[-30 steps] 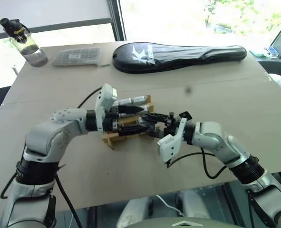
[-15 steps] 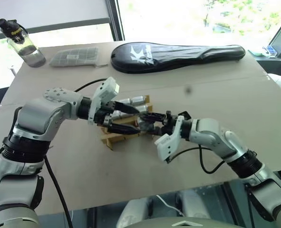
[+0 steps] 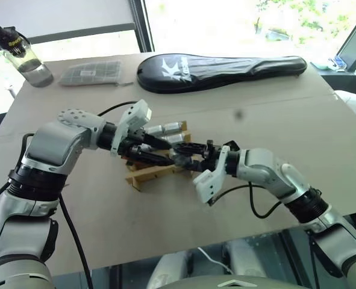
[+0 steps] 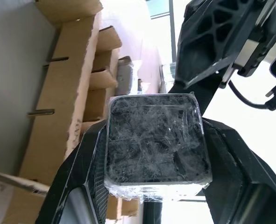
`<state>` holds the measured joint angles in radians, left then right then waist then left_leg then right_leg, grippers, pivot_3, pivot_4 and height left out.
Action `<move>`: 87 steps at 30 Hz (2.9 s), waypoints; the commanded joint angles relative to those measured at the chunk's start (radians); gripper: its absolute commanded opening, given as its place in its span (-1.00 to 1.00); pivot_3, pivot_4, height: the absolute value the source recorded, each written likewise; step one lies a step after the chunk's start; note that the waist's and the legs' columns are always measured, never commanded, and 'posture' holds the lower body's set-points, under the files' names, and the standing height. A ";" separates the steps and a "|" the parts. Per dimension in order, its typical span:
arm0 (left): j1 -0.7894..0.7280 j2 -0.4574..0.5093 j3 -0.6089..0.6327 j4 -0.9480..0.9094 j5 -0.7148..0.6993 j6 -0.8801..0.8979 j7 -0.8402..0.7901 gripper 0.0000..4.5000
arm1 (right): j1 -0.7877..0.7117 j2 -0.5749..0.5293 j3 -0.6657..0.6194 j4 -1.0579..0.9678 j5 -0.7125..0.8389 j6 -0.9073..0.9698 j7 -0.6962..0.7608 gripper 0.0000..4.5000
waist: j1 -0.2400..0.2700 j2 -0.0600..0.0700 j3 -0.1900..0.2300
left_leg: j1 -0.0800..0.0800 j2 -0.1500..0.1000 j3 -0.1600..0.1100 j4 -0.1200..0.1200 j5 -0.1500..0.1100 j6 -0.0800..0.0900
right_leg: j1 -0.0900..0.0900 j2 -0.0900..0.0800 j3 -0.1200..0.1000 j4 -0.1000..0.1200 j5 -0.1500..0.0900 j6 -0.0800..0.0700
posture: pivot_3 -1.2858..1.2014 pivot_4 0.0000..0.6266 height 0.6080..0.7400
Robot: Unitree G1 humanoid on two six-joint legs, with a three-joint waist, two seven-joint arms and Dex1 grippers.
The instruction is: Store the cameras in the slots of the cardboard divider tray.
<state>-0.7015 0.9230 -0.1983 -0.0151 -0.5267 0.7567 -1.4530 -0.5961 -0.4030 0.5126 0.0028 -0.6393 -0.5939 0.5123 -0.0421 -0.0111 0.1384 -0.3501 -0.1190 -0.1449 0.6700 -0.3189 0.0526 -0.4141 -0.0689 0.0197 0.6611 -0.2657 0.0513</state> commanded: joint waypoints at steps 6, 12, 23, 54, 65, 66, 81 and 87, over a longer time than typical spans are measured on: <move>-0.017 -0.015 0.015 0.003 0.019 -0.010 -0.007 0.31 | -0.015 0.024 0.002 -0.014 0.013 -0.002 0.002 -0.10 | 0.000 0.000 0.000 | 0.000 0.000 0.000 0.000 0.000 0.000 | 0.000 0.000 0.000 0.000 0.000 0.000 | 0.03 -0.52 1.00; -0.026 -0.026 0.017 0.010 0.020 -0.005 -0.007 0.31 | -0.008 0.025 0.004 -0.020 0.017 -0.002 0.013 -0.10 | 0.000 0.000 0.000 | 0.000 0.000 0.000 0.000 0.000 0.000 | 0.000 0.000 0.000 0.000 0.000 0.000 | 0.03 -0.52 1.00; -0.023 -0.027 0.017 0.005 0.022 0.005 -0.017 -0.69 | 0.010 0.029 -0.002 -0.045 0.026 0.041 0.032 0.12 | 0.000 0.000 0.000 | 0.000 0.000 0.000 0.000 0.000 0.000 | 0.000 0.000 0.000 0.000 0.000 0.000 | 0.03 -0.52 1.00; 0.196 0.089 0.247 0.317 0.178 -0.697 -0.116 -0.69 | 0.816 -0.343 -0.846 -0.649 1.533 1.050 0.500 1.00 | 0.031 0.000 0.000 | -0.006 0.000 -0.004 0.003 -0.001 0.001 | 0.000 -0.003 -0.001 -0.002 0.000 0.000 | 0.03 -0.52 1.00; 0.223 0.077 0.255 0.345 0.189 -0.718 -0.101 -0.69 | 0.872 -0.401 -0.902 -0.533 1.437 0.916 0.702 1.00 | 0.033 -0.001 0.000 | -0.007 0.000 -0.004 0.005 -0.001 0.001 | 0.001 -0.003 -0.001 -0.001 0.000 0.000 | 0.03 -0.52 1.00; 0.219 0.071 0.254 0.348 0.190 -0.723 -0.098 -0.69 | 0.870 -0.402 -0.910 -0.517 1.427 0.903 0.709 1.00 | 0.033 -0.001 0.000 | -0.007 0.000 -0.004 0.005 -0.001 0.001 | 0.001 -0.003 -0.001 -0.001 0.000 0.000 | 0.03 -0.52 1.00; 0.212 -0.004 0.222 0.278 0.193 -0.662 -0.058 -0.69 | 0.909 -0.377 -0.950 -0.524 1.416 0.871 0.685 1.00 | 0.033 -0.001 0.000 | -0.008 0.000 -0.005 0.007 -0.001 0.001 | 0.000 -0.003 -0.002 0.000 0.000 0.000 | 0.03 -0.52 1.00; 0.263 0.012 0.214 0.239 0.208 -0.636 -0.051 -0.69 | 0.921 -0.374 -0.961 -0.536 1.422 0.874 0.671 1.00 | 0.033 -0.001 0.000 | -0.009 0.000 -0.005 0.008 -0.001 0.001 | 0.000 -0.003 -0.003 0.000 0.000 0.000 | 0.03 -0.52 1.00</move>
<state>-0.4441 0.9147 0.0097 0.2624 -0.3209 0.1290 -1.4971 0.3274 -0.7791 -0.4112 -0.5001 0.7675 0.2958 1.1892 -0.0087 -0.0118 0.1383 -0.3588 -0.1190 -0.1503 0.6778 -0.3197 0.0540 -0.4137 -0.0720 0.0170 0.6609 -0.2655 0.0514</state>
